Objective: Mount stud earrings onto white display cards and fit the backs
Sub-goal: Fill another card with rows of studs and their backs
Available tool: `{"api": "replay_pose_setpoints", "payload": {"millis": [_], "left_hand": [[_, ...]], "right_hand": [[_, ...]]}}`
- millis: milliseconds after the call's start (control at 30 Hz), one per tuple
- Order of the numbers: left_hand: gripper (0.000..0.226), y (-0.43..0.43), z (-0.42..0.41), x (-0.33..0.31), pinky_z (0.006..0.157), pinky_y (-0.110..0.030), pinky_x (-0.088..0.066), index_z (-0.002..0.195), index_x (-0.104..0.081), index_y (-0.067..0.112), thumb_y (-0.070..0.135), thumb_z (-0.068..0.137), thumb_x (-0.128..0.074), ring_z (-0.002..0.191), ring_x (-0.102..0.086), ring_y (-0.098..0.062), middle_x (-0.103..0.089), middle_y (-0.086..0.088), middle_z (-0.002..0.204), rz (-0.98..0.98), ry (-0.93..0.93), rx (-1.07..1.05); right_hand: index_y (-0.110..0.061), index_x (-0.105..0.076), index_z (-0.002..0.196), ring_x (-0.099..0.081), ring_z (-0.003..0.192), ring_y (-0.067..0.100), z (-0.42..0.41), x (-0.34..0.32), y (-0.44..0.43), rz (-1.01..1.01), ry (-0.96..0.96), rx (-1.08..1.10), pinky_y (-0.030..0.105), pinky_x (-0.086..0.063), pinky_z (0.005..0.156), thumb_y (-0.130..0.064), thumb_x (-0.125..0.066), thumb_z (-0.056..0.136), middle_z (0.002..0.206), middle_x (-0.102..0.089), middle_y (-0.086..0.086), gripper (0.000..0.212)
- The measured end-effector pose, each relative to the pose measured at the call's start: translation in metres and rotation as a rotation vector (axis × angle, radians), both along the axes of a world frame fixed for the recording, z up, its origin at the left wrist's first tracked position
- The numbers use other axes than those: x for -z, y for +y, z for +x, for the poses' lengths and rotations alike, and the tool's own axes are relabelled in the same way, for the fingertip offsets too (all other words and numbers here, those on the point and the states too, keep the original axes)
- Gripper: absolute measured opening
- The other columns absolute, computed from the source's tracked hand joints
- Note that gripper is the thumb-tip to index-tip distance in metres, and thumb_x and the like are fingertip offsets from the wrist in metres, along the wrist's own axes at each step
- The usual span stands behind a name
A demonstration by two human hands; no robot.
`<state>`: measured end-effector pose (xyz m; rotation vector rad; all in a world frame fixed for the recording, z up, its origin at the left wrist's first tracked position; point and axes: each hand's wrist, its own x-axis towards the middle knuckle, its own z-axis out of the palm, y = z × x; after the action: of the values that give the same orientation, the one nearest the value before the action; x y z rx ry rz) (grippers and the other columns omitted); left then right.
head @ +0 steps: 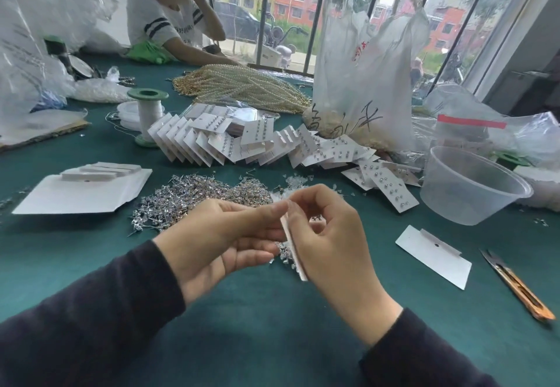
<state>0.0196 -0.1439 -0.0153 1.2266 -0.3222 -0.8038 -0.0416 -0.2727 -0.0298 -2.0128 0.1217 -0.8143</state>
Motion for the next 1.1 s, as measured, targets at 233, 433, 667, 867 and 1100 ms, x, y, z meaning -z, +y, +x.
{"api": "replay_pose_setpoints", "payload": {"millis": [233,433,667,867,1100], "left_hand": [[0.021,0.002,0.005,0.000,0.039,-0.016,-0.050,0.070,-0.066,-0.001,0.004,0.050,-0.068,0.044,-0.060,-0.011,-0.066,-0.012,0.061,0.059,0.149,-0.051],[0.017,0.002,0.007,0.000,0.038,-0.016,-0.049,0.064,-0.064,0.001,0.001,0.048,-0.067,0.041,-0.058,-0.013,-0.065,-0.014,0.062,0.085,0.166,-0.132],[0.015,0.002,0.014,0.000,0.038,-0.018,-0.050,0.063,-0.061,-0.003,-0.008,0.077,-0.057,0.047,-0.058,-0.014,-0.063,-0.011,0.059,0.092,0.205,-0.265],[0.010,0.004,0.016,-0.003,0.040,-0.021,-0.052,0.071,-0.057,0.000,-0.007,0.079,-0.056,0.050,-0.059,-0.016,-0.062,-0.011,0.062,0.080,0.223,-0.314],[0.032,0.001,0.010,-0.006,0.042,-0.016,-0.046,0.117,-0.054,0.000,-0.001,0.084,-0.051,0.058,-0.058,-0.016,-0.064,-0.012,0.080,0.070,0.200,-0.266]], "right_hand": [[-0.020,-0.054,0.101,-0.055,0.078,0.007,0.000,-0.003,-0.002,-0.135,-0.062,-0.059,0.014,-0.043,0.068,-0.009,-0.063,0.081,0.081,-0.056,-0.006,0.024],[-0.026,-0.048,0.110,-0.060,0.082,0.003,-0.002,-0.021,-0.034,-0.097,-0.087,-0.015,0.015,-0.051,0.066,-0.006,-0.060,0.085,0.092,-0.060,-0.007,0.035],[-0.019,-0.071,0.094,-0.046,0.080,0.004,0.005,-0.003,-0.062,-0.489,0.456,0.063,0.022,-0.038,0.081,-0.019,-0.062,0.082,0.086,-0.055,-0.010,0.015],[-0.018,-0.066,0.078,-0.045,0.081,0.013,0.013,0.001,-0.054,-0.534,0.457,0.127,0.027,-0.037,0.078,-0.014,-0.059,0.081,0.079,-0.054,-0.006,0.009],[-0.016,-0.065,0.084,-0.058,0.081,0.015,0.012,0.001,-0.052,-0.517,0.386,0.167,0.026,-0.045,0.078,-0.011,-0.056,0.083,0.082,-0.065,-0.002,0.010]]}}
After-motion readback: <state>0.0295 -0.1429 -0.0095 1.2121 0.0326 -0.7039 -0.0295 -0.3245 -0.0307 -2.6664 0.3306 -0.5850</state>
